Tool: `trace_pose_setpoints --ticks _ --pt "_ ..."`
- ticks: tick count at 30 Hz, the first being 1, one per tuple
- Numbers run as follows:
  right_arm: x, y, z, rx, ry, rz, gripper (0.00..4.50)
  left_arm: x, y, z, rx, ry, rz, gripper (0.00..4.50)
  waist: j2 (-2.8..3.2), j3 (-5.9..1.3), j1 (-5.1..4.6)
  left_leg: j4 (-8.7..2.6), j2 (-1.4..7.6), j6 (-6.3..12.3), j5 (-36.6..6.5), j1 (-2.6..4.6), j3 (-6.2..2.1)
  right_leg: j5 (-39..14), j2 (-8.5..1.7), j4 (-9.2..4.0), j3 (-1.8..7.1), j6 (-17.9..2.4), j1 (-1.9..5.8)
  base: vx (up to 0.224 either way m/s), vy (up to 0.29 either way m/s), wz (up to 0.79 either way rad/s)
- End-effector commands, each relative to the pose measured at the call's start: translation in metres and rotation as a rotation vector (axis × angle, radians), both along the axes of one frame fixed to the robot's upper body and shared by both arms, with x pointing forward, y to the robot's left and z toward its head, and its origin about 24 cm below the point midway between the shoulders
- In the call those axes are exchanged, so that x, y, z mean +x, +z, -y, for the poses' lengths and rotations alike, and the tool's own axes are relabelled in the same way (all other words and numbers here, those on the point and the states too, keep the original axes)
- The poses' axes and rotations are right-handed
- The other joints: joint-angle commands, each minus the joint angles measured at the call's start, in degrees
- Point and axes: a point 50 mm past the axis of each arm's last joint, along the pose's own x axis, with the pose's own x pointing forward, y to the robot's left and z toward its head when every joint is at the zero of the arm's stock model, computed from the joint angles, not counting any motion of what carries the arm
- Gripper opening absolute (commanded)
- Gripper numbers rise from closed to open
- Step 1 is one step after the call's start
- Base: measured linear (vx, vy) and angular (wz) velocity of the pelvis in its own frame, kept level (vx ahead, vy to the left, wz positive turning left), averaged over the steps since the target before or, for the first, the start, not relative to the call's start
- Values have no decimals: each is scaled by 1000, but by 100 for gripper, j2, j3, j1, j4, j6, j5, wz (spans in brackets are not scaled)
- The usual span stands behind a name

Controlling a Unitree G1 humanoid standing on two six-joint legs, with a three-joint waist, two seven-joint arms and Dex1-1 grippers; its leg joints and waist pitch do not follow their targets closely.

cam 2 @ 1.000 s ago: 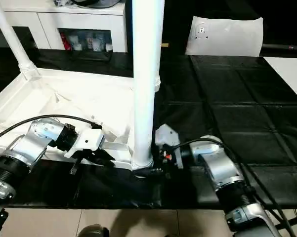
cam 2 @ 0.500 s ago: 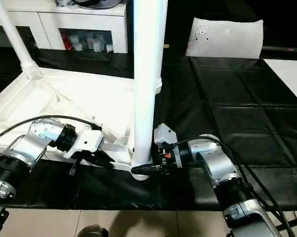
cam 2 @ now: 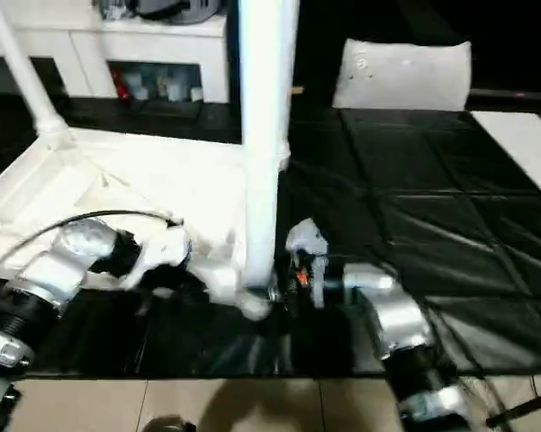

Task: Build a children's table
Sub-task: Rotate leg to tighten

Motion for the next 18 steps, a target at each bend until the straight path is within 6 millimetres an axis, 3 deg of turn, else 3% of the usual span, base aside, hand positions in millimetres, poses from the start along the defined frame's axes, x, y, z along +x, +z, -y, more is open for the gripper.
trace_pose_setpoints --ticks 1,3,4,5,6,8,10,11,12,14,15,18 --pt "-1 -2 -49 47 -39 -36 267 7 -1 40 -105 177 52 0 -15 -272 -65 -490 70 -300 -2356 57 -66 -3669 -272 -652 157 -412 170 -61 19 -10" --pt "2 -4 -52 43 -81 -48 267 9 -1 43 -115 213 53 0 5 -265 -213 -485 40 -303 -2626 76 -111 -3937 -249 -750 48 -231 161 -59 27 -11" --pt "6 -4 -59 34 -156 -62 266 13 2 47 -133 306 57 0 19 -267 -249 -493 43 -277 -2686 68 -117 -3866 -242 -760 28 -221 184 -50 48 -11" --pt "7 -4 -61 29 -187 -68 266 15 3 48 -138 349 61 0 88 -267 -314 -528 69 -253 -2887 87 -135 -3642 -224 -789 -10 -283 194 -50 48 -11" --pt "10 -4 -63 17 -233 -78 266 17 5 50 -137 397 72 0 55 -277 -370 -548 66 -202 -2969 76 -155 -3449 -209 -808 -52 -283 239 0 0 0" --pt "16 -5 -67 -10 -319 -102 266 22 8 52 -131 489 102 0 109 -262 -450 -559 69 -194 -3206 139 -165 -3341 -193 -851 -107 -348 208 0 0 0" --pt "20 -2 -76 -9 -358 -99 266 24 12 54 -121 567 145 0 122 -244 -538 -574 72 -134 -3414 141 -180 -3319 -186 -910 -176 -270 241 0 0 0" --pt "20 -2 -77 -7 -356 -94 266 24 12 54 -118 567 150 0 149 -254 -548 -585 90 -126 -3483 151 -188 -3223 -188 -902 -190 -271 265 0 0 0" --pt "20 0 -78 -2 -352 -84 321 24 12 55 -112 565 160 0 147 -238 -567 -615 112 -87 -3627 155 -192 -3058 -182 -905 -214 -277 277 0 0 0" --pt "20 1 -79 5 -356 -63 335 22 12 55 -101 546 165 0 133 -232 -586 -625 109 -63 -3686 160 -186 -2993 -206 -907 -209 -287 284 0 0 0" --pt "19 1 -78 17 -368 -60 341 20 11 55 -91 526 166 0 152 -226 -584 -607 80 -57 -3606 175 -173 -3105 -237 -935 -197 -294 252 0 0 0" --pt "19 2 -74 23 -385 -38 382 16 9 52 -68 495 164 0 147 -225 -611 -602 60 -40 -3345 97 -184 -3229 -270 -942 -188 -244 291 0 0 0"
